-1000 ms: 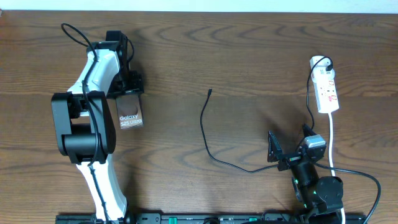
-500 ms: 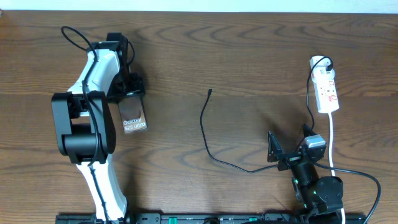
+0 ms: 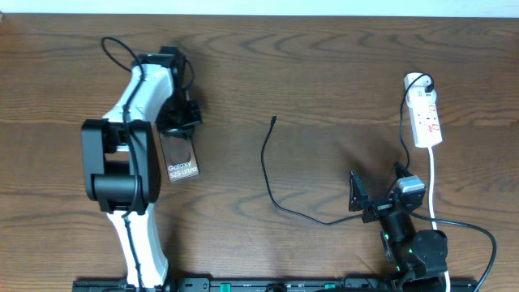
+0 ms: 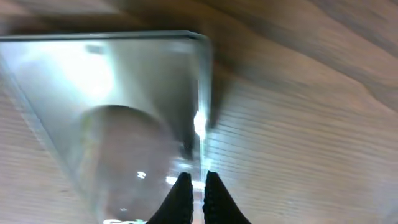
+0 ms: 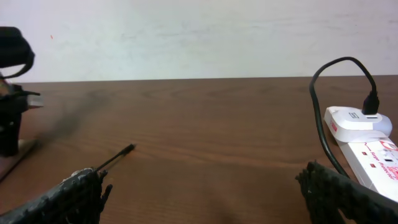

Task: Plug charger to phone and switch on socket
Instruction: 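Lift the phone with the left gripper and pull it toward the robot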

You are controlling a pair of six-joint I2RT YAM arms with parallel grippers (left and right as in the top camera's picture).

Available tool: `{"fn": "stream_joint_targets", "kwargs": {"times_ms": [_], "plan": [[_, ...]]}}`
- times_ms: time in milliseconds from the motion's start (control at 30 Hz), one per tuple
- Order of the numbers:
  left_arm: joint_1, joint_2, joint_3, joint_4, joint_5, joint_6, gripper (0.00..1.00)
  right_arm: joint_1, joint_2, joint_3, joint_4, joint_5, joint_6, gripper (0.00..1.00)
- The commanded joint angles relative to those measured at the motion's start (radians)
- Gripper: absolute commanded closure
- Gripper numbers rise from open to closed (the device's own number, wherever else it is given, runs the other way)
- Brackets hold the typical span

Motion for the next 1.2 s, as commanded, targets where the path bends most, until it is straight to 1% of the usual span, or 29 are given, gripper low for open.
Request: {"fn": "stream_joint_targets", "kwargs": {"times_ms": [0, 33, 67, 100, 133, 167, 200, 267, 300, 400, 500, 633, 667, 700, 833, 1000, 1067, 1167], "plan": [[-0.032, 0.009, 0.029, -0.003, 0.013, -0.013, 0.93, 0.005, -0.003, -0.003, -0.002, -0.006, 0.009, 0.01], [-0.033, 0.009, 0.03, -0.004, 0.013, -0.013, 0.89, 0.005, -0.003, -0.003, -0.002, -0.006, 0.009, 0.01], [-0.033, 0.009, 0.031, -0.008, 0.013, -0.013, 0.69, 0.005, -0.003, -0.003, -0.002, -0.006, 0.009, 0.01], [-0.033, 0.006, 0.032, -0.018, 0.014, -0.013, 0.56, 0.005, -0.003, -0.003, -0.002, -0.006, 0.009, 0.01], [-0.033, 0.003, 0.032, -0.027, 0.013, -0.021, 0.46, 0.005, -0.003, -0.003, -0.001, -0.006, 0.009, 0.01], [-0.033, -0.005, 0.032, -0.037, 0.013, -0.028, 0.3, 0.005, -0.003, -0.003, -0.002, -0.006, 0.008, 0.01], [-0.033, -0.014, 0.032, -0.041, 0.013, -0.027, 0.21, 0.005, -0.003, -0.003, -0.002, -0.006, 0.009, 0.01], [-0.04, -0.05, 0.031, -0.057, -0.006, -0.027, 0.18, 0.005, -0.003, -0.003, -0.002, -0.006, 0.009, 0.01], [-0.046, -0.08, 0.029, -0.064, -0.039, -0.028, 0.09, 0.005, -0.003, -0.003, -0.002, -0.006, 0.009, 0.01], [-0.062, -0.164, -0.013, -0.071, -0.114, -0.047, 0.07, 0.005, -0.003, -0.003, -0.001, -0.006, 0.009, 0.01], [-0.066, -0.291, -0.153, -0.008, -0.145, -0.065, 0.07, 0.005, -0.003, -0.003, -0.002, -0.006, 0.009, 0.01], [-0.055, -0.483, -0.41, 0.178, -0.145, -0.074, 0.07, 0.005, -0.003, -0.003, -0.002, -0.006, 0.009, 0.01], [-0.052, -0.546, -0.497, 0.259, -0.145, -0.076, 0.07, 0.005, -0.003, -0.003, -0.002, -0.006, 0.008, 0.01], [-0.052, -0.572, -0.538, 0.303, -0.146, -0.077, 0.07, 0.005, -0.003, -0.003, -0.002, -0.006, 0.008, 0.01], [-0.045, -0.573, -0.609, 0.366, -0.161, -0.086, 0.07, 0.005, -0.003, -0.003, -0.002, -0.006, 0.009, 0.01], [-0.028, -0.51, -0.614, 0.404, -0.169, -0.104, 0.06, 0.005, -0.003, -0.003, -0.002, -0.006, 0.009, 0.01], [-0.023, -0.483, -0.614, 0.418, -0.177, -0.135, 0.06, 0.005, -0.003, -0.003, -0.002, -0.006, 0.009, 0.01], [-0.021, -0.444, -0.614, 0.422, -0.191, -0.151, 0.06, 0.005, -0.003, -0.003, -0.002, -0.006, 0.009, 0.01]]}}
